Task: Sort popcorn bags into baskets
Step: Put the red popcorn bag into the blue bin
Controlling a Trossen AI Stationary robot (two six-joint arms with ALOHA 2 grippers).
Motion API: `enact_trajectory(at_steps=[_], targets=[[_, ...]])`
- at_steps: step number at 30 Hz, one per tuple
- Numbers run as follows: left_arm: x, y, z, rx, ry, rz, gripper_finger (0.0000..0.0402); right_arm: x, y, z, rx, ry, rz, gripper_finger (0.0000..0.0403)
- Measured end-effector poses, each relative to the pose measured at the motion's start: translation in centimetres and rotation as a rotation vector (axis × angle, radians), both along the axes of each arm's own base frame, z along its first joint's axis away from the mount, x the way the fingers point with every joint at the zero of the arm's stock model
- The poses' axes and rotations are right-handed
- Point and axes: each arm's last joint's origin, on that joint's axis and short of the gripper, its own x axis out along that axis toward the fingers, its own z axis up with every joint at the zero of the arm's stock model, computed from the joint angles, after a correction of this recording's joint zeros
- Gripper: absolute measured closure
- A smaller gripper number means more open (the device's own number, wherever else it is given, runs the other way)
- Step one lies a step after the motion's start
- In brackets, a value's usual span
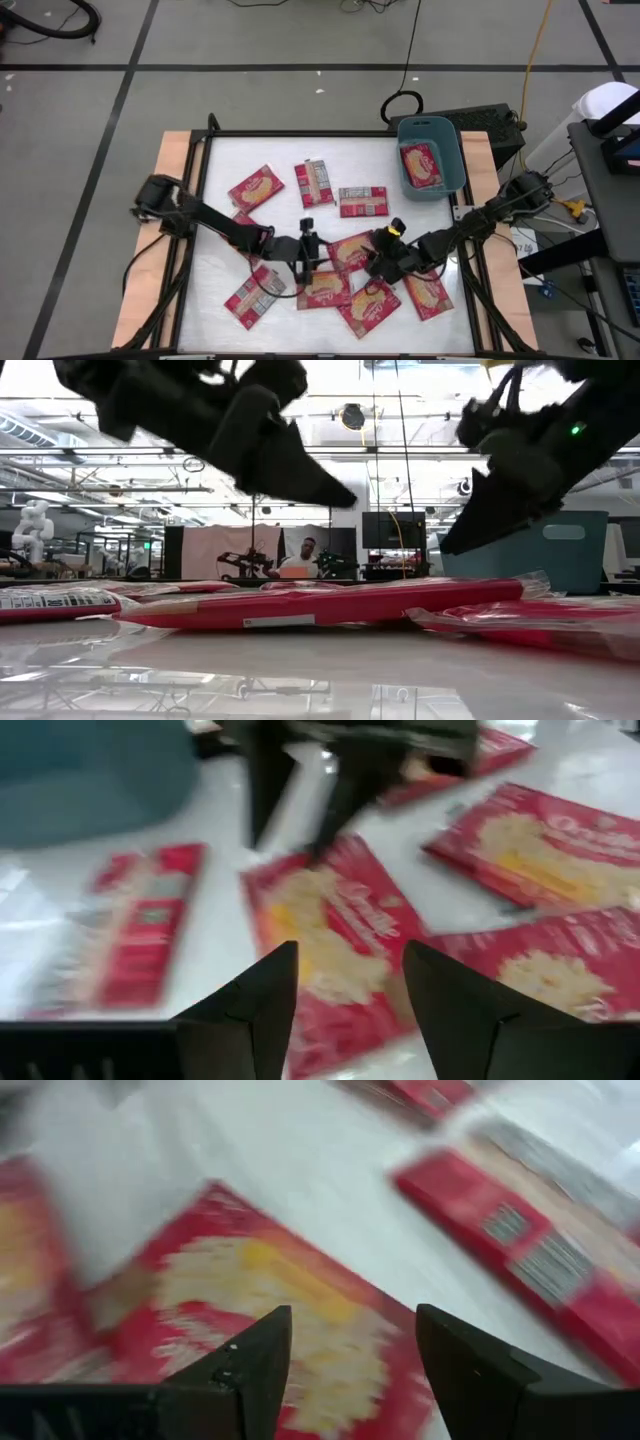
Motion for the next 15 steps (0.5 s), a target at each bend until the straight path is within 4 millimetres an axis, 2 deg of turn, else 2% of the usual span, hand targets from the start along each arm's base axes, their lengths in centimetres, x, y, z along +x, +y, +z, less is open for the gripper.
enact_trajectory(at_steps=[3,7,11,15], targets=[[-0.2,0.8,0.9,0.045,0.004,0.028,0.0216,0.0,1.6,0.4,-0.034,0.000,0.173,0.0197],[0.2,2.5,0.5,0.029,0.021,0.086,0.0216,-1.0,3.7,0.4,-0.072,0.024,0.348,0.0197],[1.1,2.7,-0.2,-0.068,-0.054,0.052,0.0216,-1.8,4.9,0.4,-0.096,0.034,0.427,0.0197],[1.9,2.5,-1.2,-0.086,-0.118,0.052,0.0216,-2.1,5.3,0.1,-0.119,0.052,0.458,0.0204]])
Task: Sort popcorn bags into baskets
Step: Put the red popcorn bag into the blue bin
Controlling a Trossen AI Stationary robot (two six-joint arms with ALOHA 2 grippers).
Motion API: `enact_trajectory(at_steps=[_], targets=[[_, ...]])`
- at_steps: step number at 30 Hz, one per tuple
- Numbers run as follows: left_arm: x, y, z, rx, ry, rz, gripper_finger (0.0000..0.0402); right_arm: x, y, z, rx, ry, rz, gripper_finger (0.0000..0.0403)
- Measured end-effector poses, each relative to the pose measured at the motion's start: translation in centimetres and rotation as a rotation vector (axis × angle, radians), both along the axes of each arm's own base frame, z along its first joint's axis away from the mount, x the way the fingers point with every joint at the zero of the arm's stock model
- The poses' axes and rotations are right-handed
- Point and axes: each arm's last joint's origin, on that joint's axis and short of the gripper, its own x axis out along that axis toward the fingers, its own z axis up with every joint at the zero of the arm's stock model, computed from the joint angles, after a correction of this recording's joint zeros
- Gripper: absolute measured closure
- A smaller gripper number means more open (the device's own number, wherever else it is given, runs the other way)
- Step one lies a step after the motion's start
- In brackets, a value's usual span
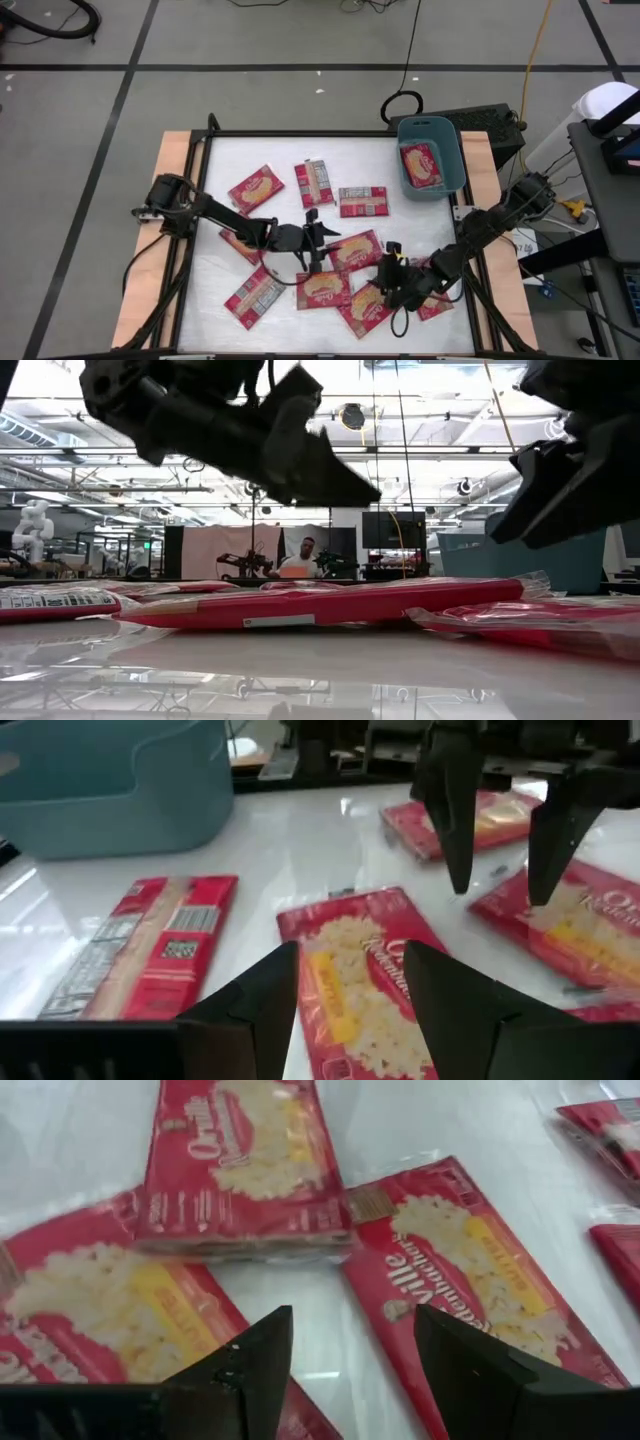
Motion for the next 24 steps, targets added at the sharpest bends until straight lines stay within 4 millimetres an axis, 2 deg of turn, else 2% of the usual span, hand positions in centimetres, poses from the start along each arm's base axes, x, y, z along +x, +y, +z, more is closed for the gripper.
enact_trajectory(at_steps=[3,7,11,18,24], targets=[[0.1,0.9,-1.7,0.004,0.064,0.092,0.0216,0.0,-0.2,-0.6,-0.030,0.034,-0.006,0.0219],[0.1,2.2,-3.8,-0.052,0.149,0.178,0.0216,0.1,-0.8,-2.4,-0.102,0.120,-0.022,0.0245],[-0.1,2.7,-5.4,-0.082,0.230,0.184,0.0216,0.7,-1.2,-3.7,-0.185,0.155,-0.013,0.0262],[0.0,2.7,-6.1,-0.100,0.242,0.171,0.0216,1.5,-2.2,-4.4,-0.338,0.156,-0.010,0.0284],[0.0,2.7,-6.2,-0.085,0.246,0.161,0.0216,1.6,-2.9,-4.0,-0.434,0.168,-0.004,0.0370]])
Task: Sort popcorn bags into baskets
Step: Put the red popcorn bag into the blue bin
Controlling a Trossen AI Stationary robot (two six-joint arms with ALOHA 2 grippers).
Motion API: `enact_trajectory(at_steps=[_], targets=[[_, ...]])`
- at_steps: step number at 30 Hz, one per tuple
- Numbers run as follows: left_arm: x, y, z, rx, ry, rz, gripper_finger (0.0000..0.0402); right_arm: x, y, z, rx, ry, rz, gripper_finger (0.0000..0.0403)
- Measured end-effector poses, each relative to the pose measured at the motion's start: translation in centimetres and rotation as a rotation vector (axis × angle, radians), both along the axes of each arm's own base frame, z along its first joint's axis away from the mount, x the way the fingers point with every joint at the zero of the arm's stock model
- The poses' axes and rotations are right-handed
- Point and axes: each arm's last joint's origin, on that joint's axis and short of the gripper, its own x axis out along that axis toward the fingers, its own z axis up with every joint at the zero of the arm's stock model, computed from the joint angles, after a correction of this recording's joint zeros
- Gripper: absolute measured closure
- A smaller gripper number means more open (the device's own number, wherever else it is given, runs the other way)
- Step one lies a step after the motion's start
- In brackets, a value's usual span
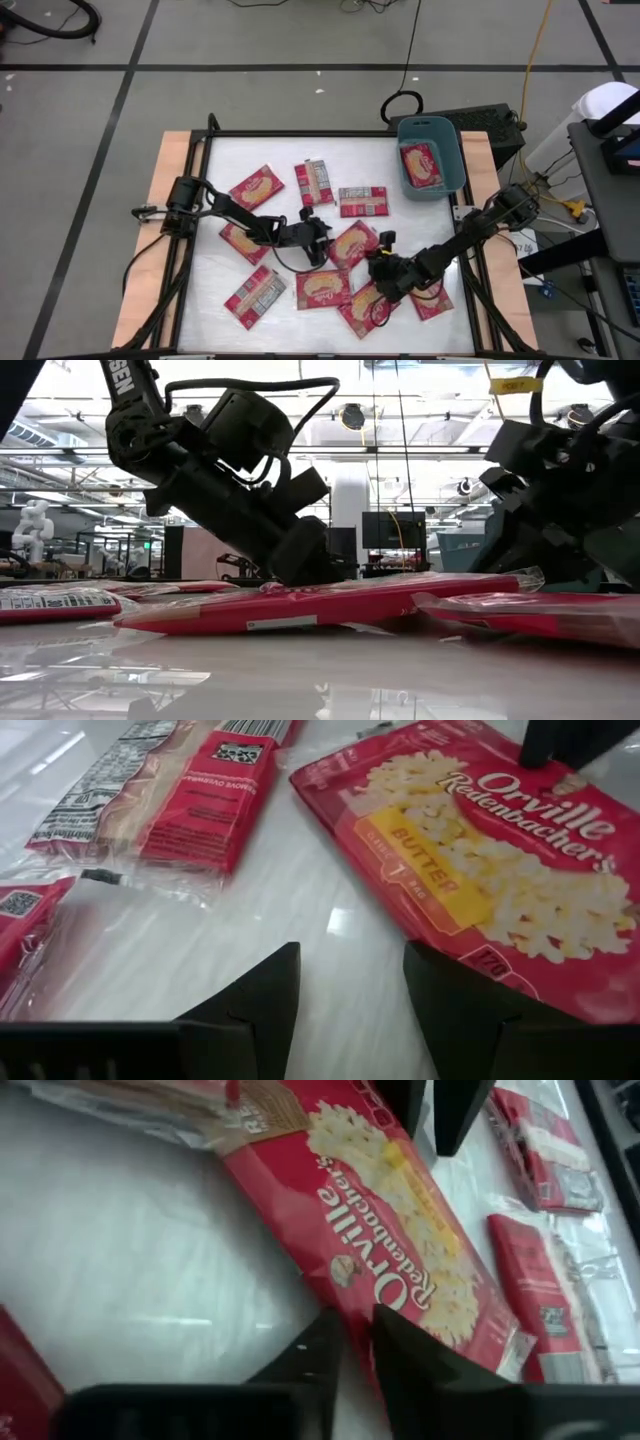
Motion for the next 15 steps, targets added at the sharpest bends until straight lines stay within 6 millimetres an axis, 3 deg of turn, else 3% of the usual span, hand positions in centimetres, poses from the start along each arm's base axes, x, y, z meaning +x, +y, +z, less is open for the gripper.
enact_trajectory(at_steps=[2,6,12,15], targets=[[0.0,0.0,0.1,0.012,0.002,-0.009,0.0216,0.0,-0.2,0.1,-0.014,0.010,0.011,0.0394],[-0.3,0.0,1.3,0.051,0.018,-0.038,0.0216,0.0,-0.3,0.8,-0.021,0.001,0.024,0.0395],[-1.7,-1.0,6.6,0.213,-0.012,0.003,0.0216,0.1,-0.8,2.4,0.000,-0.045,0.017,0.0402],[-2.5,-2.3,8.3,0.272,-0.016,-0.063,0.0215,0.3,-1.3,3.3,0.015,-0.076,-0.003,0.0402]])
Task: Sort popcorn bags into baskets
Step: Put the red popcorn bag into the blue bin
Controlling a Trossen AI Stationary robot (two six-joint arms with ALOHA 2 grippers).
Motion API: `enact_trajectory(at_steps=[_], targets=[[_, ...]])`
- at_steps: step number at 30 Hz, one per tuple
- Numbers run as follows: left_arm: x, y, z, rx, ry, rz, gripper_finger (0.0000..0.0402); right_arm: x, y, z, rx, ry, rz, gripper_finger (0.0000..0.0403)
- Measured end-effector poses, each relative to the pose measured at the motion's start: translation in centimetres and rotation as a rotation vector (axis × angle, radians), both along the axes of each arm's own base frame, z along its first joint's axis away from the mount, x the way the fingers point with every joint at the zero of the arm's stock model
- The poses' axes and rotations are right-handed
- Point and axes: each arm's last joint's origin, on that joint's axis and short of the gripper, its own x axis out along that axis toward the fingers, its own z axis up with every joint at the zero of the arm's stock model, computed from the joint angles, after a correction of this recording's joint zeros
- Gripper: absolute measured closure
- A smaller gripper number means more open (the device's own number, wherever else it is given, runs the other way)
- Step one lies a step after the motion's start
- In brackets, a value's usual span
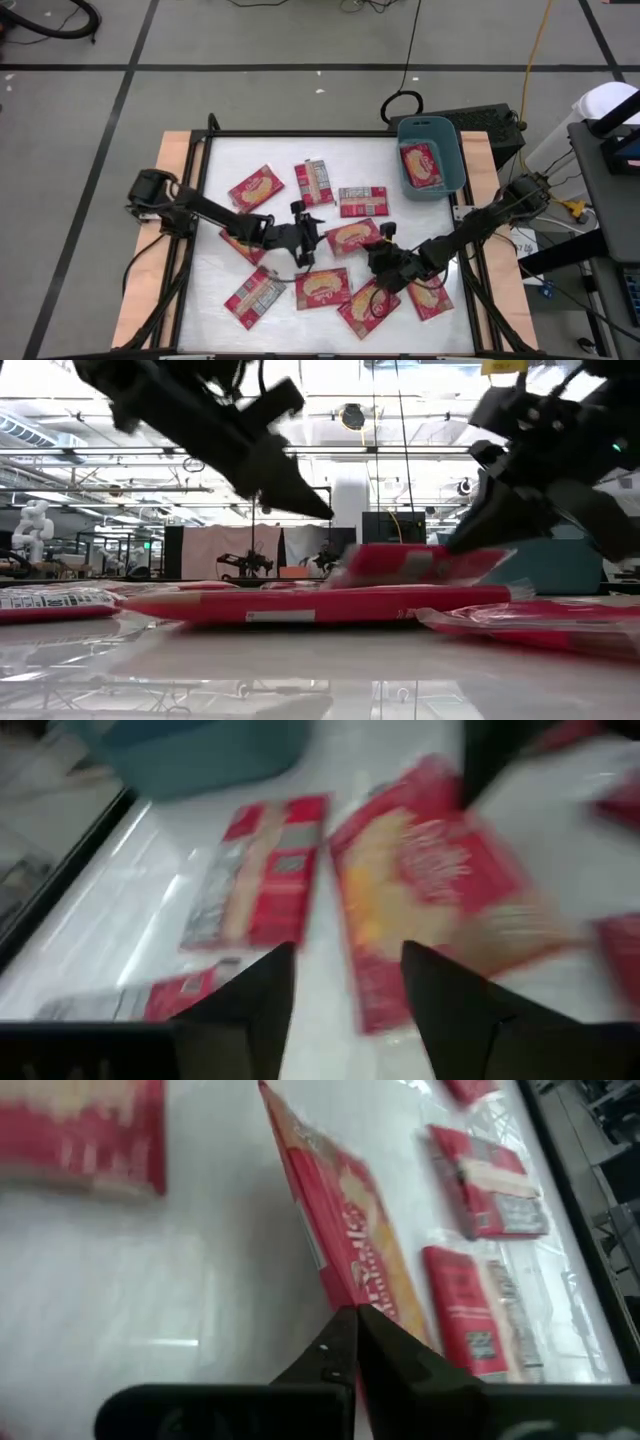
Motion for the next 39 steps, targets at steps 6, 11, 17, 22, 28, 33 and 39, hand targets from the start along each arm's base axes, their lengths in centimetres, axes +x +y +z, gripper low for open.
enact_trajectory(at_steps=[6,11,17,22,28,33,39], targets=[[-0.7,-2.4,-1.4,0.131,0.099,-0.158,0.0211,0.4,-1.0,0.7,0.005,0.002,0.003,0.0403],[-0.3,-2.8,-4.3,0.159,0.141,-0.152,0.0177,0.8,-1.6,0.7,0.052,0.013,-0.003,0.0403],[1.3,-1.4,-7.0,0.294,0.042,0.058,0.0149,1.0,-1.8,0.7,0.053,0.004,-0.009,0.0403],[2.4,0.0,-7.6,0.256,-0.020,-0.001,0.0207,1.0,-1.7,0.8,0.059,-0.008,-0.008,0.0403],[2.7,0.9,-7.7,0.186,-0.018,-0.068,0.0366,1.1,-1.7,0.9,0.059,-0.017,-0.010,0.0403],[2.3,0.6,-6.9,0.172,-0.009,-0.052,0.0386,2.4,-1.1,3.4,0.137,-0.171,-0.083,0.0399],[1.2,0.4,-3.1,0.153,-0.008,0.017,0.0395,4.8,-0.3,7.9,0.201,-0.237,-0.126,0.0354]])
